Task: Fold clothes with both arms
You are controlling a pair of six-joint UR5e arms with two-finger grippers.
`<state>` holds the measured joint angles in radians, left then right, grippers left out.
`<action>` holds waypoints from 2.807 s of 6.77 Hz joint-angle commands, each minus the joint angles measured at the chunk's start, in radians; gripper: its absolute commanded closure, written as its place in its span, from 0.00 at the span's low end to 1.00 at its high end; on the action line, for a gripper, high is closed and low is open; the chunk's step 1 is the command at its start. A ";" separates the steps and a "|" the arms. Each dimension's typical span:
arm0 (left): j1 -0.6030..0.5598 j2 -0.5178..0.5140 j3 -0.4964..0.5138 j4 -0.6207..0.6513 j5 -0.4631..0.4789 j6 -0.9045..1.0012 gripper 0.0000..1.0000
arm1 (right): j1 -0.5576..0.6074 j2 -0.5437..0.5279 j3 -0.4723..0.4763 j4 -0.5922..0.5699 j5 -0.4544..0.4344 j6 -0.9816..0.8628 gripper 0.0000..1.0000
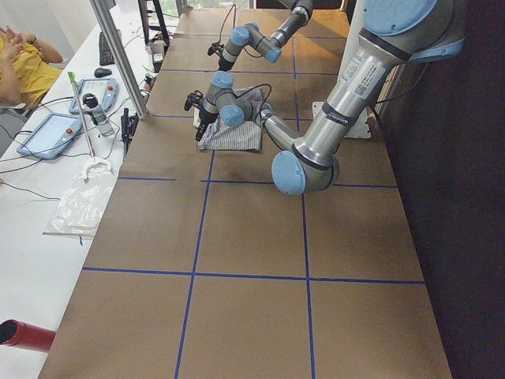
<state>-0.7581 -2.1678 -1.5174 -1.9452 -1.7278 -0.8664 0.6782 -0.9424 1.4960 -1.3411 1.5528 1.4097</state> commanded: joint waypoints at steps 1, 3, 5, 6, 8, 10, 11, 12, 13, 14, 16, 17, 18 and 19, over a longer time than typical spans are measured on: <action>0.002 0.087 -0.137 0.000 -0.050 0.043 0.00 | 0.093 -0.060 0.084 0.000 0.175 -0.233 0.00; 0.061 0.181 -0.226 -0.024 -0.079 -0.072 0.00 | 0.132 -0.157 0.179 0.003 0.231 -0.360 0.00; 0.147 0.255 -0.262 -0.081 -0.061 -0.321 0.54 | 0.130 -0.159 0.190 0.003 0.230 -0.353 0.00; 0.217 0.278 -0.262 -0.083 0.004 -0.373 0.57 | 0.130 -0.161 0.190 0.002 0.230 -0.351 0.00; 0.269 0.282 -0.259 -0.081 0.027 -0.416 0.57 | 0.130 -0.162 0.190 0.002 0.230 -0.338 0.00; 0.292 0.287 -0.261 -0.080 0.040 -0.434 0.57 | 0.130 -0.164 0.187 0.002 0.228 -0.333 0.00; 0.298 0.287 -0.261 -0.080 0.042 -0.444 0.57 | 0.130 -0.164 0.187 0.002 0.228 -0.331 0.00; 0.309 0.287 -0.261 -0.078 0.050 -0.459 0.58 | 0.130 -0.164 0.187 0.002 0.228 -0.331 0.00; 0.325 0.286 -0.261 -0.078 0.077 -0.488 0.75 | 0.130 -0.165 0.187 0.002 0.228 -0.331 0.00; 0.335 0.284 -0.262 -0.077 0.091 -0.502 1.00 | 0.130 -0.164 0.187 0.002 0.228 -0.331 0.00; 0.333 0.292 -0.268 -0.072 0.125 -0.482 1.00 | 0.130 -0.164 0.188 0.002 0.227 -0.331 0.00; 0.321 0.313 -0.294 -0.069 0.120 -0.395 1.00 | 0.130 -0.164 0.188 0.002 0.227 -0.330 0.00; 0.266 0.328 -0.293 -0.070 0.125 -0.290 1.00 | 0.129 -0.164 0.187 0.002 0.227 -0.330 0.00; 0.190 0.329 -0.278 -0.070 0.123 -0.179 1.00 | 0.129 -0.165 0.187 0.002 0.227 -0.322 0.00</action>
<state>-0.4927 -1.8465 -1.8037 -2.0156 -1.6052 -1.1708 0.8075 -1.1063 1.6835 -1.3391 1.7795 1.0817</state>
